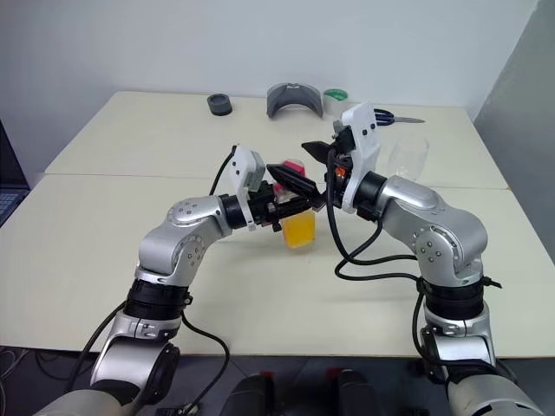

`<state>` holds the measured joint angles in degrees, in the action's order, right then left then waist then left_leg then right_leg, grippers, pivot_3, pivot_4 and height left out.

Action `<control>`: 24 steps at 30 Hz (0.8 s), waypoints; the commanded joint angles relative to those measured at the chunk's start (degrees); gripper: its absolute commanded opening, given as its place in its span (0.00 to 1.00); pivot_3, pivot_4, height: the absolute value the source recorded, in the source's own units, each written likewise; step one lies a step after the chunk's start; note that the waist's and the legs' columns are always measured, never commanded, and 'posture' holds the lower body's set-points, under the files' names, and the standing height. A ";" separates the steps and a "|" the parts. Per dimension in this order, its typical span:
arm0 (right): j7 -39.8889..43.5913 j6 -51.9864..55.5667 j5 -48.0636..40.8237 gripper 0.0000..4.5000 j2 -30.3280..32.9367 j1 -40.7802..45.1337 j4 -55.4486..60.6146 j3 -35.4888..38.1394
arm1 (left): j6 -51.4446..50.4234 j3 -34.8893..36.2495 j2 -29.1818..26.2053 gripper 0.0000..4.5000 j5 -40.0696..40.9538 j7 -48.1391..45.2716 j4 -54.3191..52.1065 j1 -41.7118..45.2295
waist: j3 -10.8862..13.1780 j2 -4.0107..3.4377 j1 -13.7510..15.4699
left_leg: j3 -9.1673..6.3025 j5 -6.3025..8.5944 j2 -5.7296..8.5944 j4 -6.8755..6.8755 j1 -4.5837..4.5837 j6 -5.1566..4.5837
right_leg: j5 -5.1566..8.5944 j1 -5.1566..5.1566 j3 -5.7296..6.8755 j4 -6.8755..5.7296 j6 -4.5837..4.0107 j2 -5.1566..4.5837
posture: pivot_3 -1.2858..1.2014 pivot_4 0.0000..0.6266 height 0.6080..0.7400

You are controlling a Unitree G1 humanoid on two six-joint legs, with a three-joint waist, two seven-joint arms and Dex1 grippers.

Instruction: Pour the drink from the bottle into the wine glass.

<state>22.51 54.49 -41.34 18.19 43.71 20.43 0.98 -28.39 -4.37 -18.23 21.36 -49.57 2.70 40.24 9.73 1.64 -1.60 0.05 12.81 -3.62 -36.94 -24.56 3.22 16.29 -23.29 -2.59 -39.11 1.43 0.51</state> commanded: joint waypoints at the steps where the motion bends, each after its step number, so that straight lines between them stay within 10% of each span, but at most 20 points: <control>1: -1.27 -0.08 -0.59 1.00 -0.20 0.22 2.64 1.32 | 1.40 0.37 -0.23 0.40 0.51 -0.58 -1.05 2.54 | 0.00 0.00 0.00 | 0.00 0.00 0.00 0.00 0.00 0.00 | 0.00 0.00 0.00 0.00 0.00 0.00 | 0.52 0.24 1.00; 14: -3.64 -1.31 2.06 1.00 -1.85 -0.42 2.22 -0.47 | 1.61 -0.05 -0.10 0.40 0.19 -0.19 -1.08 3.21 | 0.00 0.00 -0.01 | 0.00 0.00 0.01 0.00 -0.01 0.00 | 0.00 0.00 0.00 0.01 0.00 0.00 | 0.52 0.24 1.00; 24: -1.97 -1.23 1.33 0.39 -1.65 -0.65 1.94 -0.48 | 1.58 -0.15 0.00 0.40 0.15 0.16 -1.51 2.97 | 0.00 0.00 -0.01 | 0.00 0.00 0.01 0.00 -0.01 0.00 | 0.00 0.00 0.00 0.01 0.00 0.00 | 0.52 0.24 1.00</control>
<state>19.29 54.22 -39.33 16.53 43.15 21.01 0.16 -28.08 -4.70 -18.25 21.20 -49.38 3.44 41.58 9.73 1.64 -1.62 0.05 12.81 -3.62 -36.94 -24.57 3.22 16.29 -23.29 -2.60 -39.10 1.43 0.51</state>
